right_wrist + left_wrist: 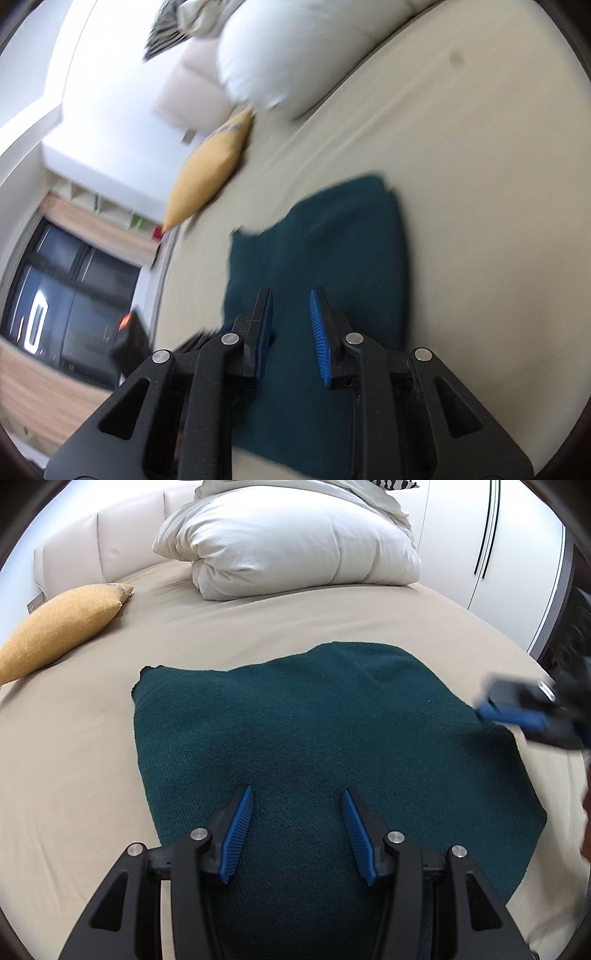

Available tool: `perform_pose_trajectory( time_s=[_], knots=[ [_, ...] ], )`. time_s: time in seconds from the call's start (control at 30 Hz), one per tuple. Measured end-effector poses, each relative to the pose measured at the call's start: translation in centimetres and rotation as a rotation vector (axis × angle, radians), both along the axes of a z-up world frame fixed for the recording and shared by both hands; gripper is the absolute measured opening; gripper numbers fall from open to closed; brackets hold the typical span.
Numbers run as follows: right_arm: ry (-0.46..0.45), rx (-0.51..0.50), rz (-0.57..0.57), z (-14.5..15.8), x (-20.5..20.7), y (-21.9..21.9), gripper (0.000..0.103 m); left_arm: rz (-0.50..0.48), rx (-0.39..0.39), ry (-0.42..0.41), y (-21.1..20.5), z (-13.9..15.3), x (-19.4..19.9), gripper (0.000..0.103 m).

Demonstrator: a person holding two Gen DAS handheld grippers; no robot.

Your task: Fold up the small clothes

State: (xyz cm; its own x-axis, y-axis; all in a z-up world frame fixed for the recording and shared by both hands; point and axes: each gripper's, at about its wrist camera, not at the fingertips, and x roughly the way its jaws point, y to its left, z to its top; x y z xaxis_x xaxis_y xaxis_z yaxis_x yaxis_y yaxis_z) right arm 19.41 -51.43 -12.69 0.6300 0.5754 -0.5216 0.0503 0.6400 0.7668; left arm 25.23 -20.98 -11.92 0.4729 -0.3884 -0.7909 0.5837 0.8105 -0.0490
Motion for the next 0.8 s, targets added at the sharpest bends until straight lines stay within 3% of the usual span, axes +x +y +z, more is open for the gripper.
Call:
perform_pose_trajectory(
  time_s=[0.13,0.17,0.23,0.37,0.4,0.43,0.57,0.67,0.73,0.8],
  knots=[
    [0.086,0.087,0.085,-2.8,-2.2,1.3,0.025,-0.005,0.005,-0.002,0.0,-0.1,0.1,0.054],
    [0.128,0.087,0.086,-4.3,-2.8,1.5,0.022,-0.008,0.01,-0.007,0.0,-0.1,0.0,0.054],
    [0.119,0.148,0.086,-5.7,-3.9,1.2,0.019,-0.011,0.013,-0.016,0.0,-0.2,-0.2,0.054],
    [0.169,0.137,0.078,-6.2,-6.0,0.8,0.017,-0.014,0.016,-0.027,0.0,-0.2,-0.6,0.054],
    [0.18,0.148,0.076,-6.7,-6.4,0.4,0.013,-0.015,0.015,-0.029,0.0,-0.2,-0.6,0.054],
    [0.191,0.151,0.07,-7.1,-6.8,0.0,0.0,-0.016,0.013,-0.03,0.1,-0.2,-0.7,0.054],
    [0.221,0.145,0.035,-7.7,-8.4,-1.5,0.0,-0.021,0.004,-0.034,0.4,-0.1,-0.8,0.054],
    [0.217,0.019,-0.004,-5.5,-9.2,-1.8,0.0,-0.009,-0.063,-0.017,1.8,0.9,-1.2,0.053],
    [0.181,-0.056,-0.04,-3.2,-9.7,-2.4,0.01,0.028,-0.121,-0.02,3.6,2.0,-1.9,0.051],
    [0.123,-0.156,-0.081,-0.4,-10.4,-3.4,0.046,0.091,-0.15,-0.06,5.3,3.0,-2.7,0.049]
  ],
)
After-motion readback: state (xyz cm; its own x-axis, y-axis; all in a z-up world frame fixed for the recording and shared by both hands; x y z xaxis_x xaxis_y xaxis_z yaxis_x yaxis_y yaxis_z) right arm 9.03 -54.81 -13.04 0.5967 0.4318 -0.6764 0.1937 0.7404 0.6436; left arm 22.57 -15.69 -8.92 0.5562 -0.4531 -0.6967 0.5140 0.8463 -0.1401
